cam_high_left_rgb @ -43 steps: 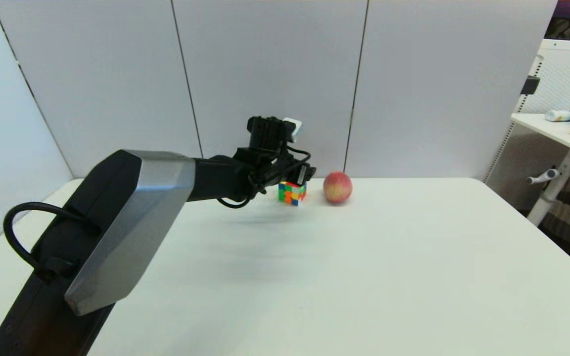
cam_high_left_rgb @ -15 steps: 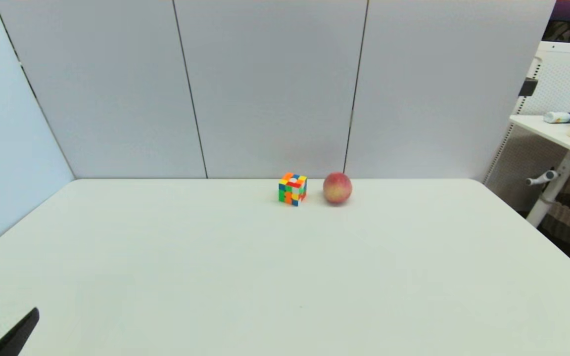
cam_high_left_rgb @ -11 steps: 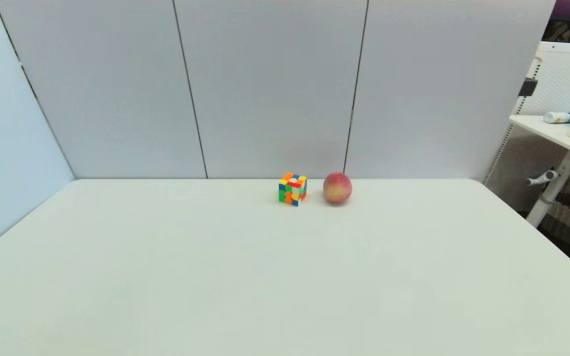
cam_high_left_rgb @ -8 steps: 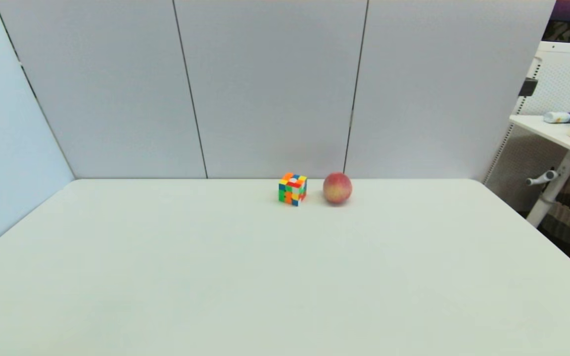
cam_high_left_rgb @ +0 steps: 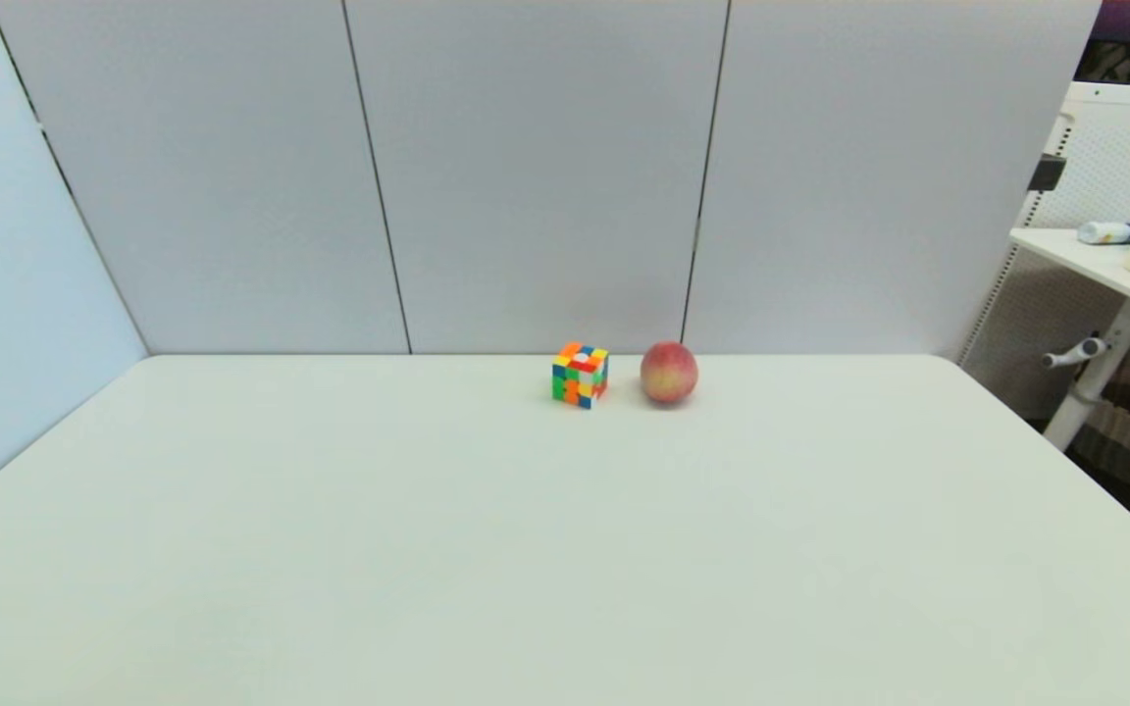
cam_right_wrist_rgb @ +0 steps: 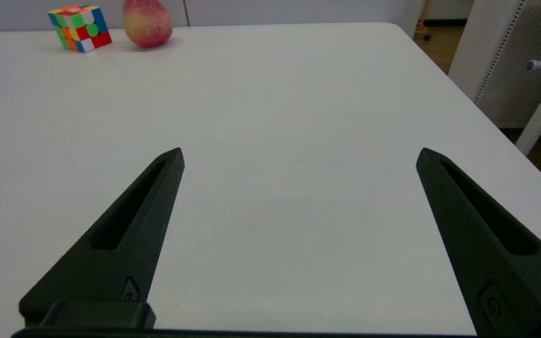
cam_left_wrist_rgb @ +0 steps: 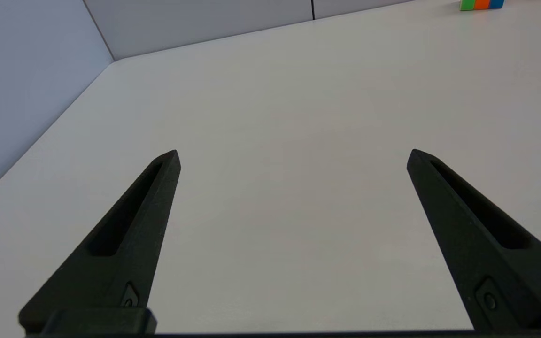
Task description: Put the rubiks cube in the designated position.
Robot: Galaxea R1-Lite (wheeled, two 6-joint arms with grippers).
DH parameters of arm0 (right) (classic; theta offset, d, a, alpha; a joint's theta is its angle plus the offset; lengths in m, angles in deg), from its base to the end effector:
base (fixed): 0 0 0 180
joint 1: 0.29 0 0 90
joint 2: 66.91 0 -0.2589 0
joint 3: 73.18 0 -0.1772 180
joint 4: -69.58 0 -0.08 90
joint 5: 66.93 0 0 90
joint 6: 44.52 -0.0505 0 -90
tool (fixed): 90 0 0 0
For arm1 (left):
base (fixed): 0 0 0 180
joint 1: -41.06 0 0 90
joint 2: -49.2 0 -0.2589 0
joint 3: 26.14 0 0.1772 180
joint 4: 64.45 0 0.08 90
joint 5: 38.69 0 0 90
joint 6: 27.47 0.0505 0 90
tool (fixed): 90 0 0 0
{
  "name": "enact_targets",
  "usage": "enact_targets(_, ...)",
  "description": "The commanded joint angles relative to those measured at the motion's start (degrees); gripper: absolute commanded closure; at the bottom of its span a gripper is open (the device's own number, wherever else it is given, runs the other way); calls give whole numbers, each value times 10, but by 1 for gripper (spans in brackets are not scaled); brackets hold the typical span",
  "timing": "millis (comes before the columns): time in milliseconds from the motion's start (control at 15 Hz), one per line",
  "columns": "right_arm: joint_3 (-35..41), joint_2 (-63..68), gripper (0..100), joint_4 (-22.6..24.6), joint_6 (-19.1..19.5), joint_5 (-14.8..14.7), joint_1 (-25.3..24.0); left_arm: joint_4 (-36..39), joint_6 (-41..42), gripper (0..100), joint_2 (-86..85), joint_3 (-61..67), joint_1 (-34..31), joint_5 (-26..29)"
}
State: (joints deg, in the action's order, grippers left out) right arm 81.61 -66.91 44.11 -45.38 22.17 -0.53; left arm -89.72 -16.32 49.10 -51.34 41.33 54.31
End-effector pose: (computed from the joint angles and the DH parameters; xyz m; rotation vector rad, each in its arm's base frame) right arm 0.0319 -0.0007 0.0749 0.0150 0.0045 -0.0116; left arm 0.0317 -0.0028 0.0753 0.1946 -0.0061 -0.0568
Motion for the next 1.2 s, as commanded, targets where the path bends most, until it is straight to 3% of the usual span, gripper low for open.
enact_targets(67, 1, 1, 0, 0, 0, -1, 0, 0, -4, 0, 2, 0, 0, -1)
enact_targets(400, 1, 1, 0, 0, 0, 0, 0, -3, -73, 0, 2, 0, 0, -5)
enact_targets(533, 0, 0, 0, 0, 0, 0, 0, -1, -107, 0, 2, 0, 0, -30)
enact_targets(1200, 0, 1, 0, 0, 0, -1, 0, 0, -112, 0, 2, 0, 0, -32)
